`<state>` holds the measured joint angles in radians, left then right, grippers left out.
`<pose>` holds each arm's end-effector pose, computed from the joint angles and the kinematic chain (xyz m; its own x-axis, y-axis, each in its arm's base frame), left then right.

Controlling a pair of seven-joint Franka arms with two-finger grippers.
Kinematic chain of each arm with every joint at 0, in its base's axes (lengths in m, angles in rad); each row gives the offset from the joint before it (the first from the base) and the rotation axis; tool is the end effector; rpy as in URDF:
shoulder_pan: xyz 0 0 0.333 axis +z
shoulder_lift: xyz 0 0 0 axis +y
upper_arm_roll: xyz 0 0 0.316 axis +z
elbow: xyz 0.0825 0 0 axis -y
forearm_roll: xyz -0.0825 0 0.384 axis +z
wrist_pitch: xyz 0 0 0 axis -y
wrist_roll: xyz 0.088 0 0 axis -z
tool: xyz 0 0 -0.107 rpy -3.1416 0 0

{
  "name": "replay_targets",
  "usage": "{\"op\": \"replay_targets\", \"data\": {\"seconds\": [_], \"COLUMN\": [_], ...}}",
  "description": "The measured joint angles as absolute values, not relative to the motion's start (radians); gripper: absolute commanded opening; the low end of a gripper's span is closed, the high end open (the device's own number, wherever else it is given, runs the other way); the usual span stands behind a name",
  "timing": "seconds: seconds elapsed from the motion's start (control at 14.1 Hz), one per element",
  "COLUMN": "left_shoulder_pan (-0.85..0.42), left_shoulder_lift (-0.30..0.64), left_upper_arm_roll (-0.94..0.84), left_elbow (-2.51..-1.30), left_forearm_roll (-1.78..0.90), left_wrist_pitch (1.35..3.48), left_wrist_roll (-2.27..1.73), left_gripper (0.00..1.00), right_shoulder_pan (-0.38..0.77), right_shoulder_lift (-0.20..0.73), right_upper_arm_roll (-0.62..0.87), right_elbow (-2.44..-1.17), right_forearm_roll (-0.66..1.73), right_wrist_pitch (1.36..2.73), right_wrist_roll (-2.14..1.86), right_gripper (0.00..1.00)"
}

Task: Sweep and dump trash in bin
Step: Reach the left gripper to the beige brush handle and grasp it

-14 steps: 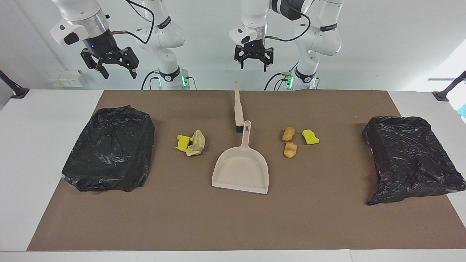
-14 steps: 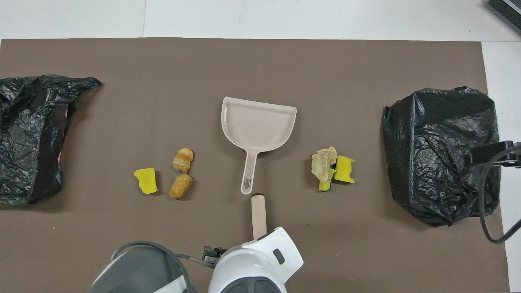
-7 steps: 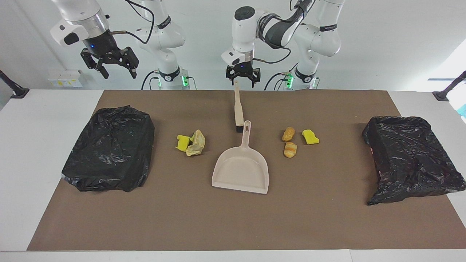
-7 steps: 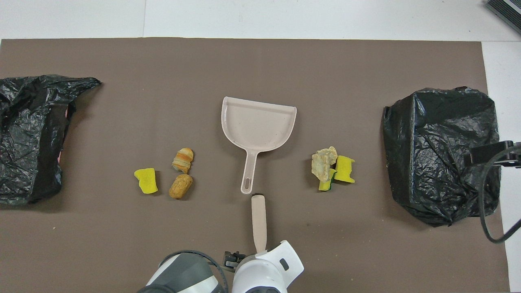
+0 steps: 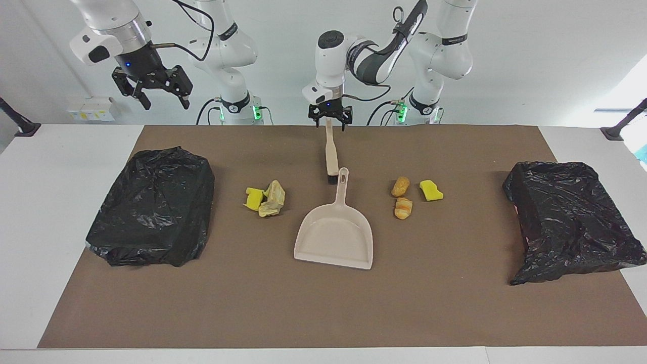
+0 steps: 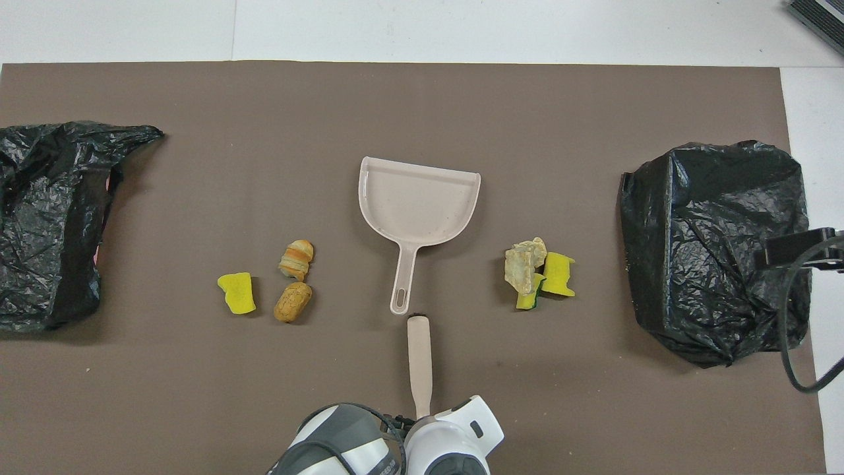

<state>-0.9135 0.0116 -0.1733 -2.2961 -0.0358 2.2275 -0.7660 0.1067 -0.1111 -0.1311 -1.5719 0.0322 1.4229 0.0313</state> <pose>0.2341 -0.4476 0.3375 0.9535 -0.2913 -0.0776 -0.2946 -0.9550 -0.0351 0.5036 -0.0129 0.6697 0.9980 -0.0495 -0.0401 -0.0513 -0.9977 -0.0452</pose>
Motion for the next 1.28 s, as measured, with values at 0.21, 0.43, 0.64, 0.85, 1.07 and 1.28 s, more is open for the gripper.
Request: {"op": "replay_targets", "data": {"seconds": [0.21, 0.43, 0.64, 0.85, 1.07, 1.28], "left_shoulder_pan": [-0.913, -0.913, -0.913, -0.908, -0.883, -0.796], "left_shoulder_lift": [0.028, 0.027, 0.022, -0.010, -0.076, -0.120], "left_upper_arm_roll": [-0.169, -0.168, -0.164, -0.148, -0.137, -0.134], "left_elbow": [-2.294, -2.289, -2.288, -2.282, -2.281, -2.281], "left_forearm_roll": [-0.036, -0.036, -0.036, -0.036, -0.036, -0.036], "left_wrist_pitch": [2.231, 2.231, 2.221, 2.128, 1.946, 1.886], "left_wrist_roll": [-0.766, -0.766, -0.770, -0.774, -0.801, -0.809], "left_gripper": [0.34, 0.00, 0.00, 0.00, 0.00, 0.00], "right_shoulder_pan": [0.107, 0.107, 0.108, 0.108, 0.108, 0.108], "right_shoulder_lift": [-0.111, -0.111, -0.111, -0.111, -0.111, -0.112], "right_upper_arm_roll": [-0.131, -0.128, -0.128, -0.128, -0.128, -0.128], "right_elbow": [-1.572, -1.573, -1.573, -1.573, -1.573, -1.577], "right_forearm_roll": [0.016, -0.007, -0.010, -0.010, -0.011, -0.011], "right_wrist_pitch": [1.423, 1.423, 1.423, 1.423, 1.423, 1.423], "right_wrist_roll": [0.018, -0.018, -0.022, -0.023, -0.023, -0.023], "right_gripper": [1.00, 1.00, 1.00, 1.00, 1.00, 1.00]}}
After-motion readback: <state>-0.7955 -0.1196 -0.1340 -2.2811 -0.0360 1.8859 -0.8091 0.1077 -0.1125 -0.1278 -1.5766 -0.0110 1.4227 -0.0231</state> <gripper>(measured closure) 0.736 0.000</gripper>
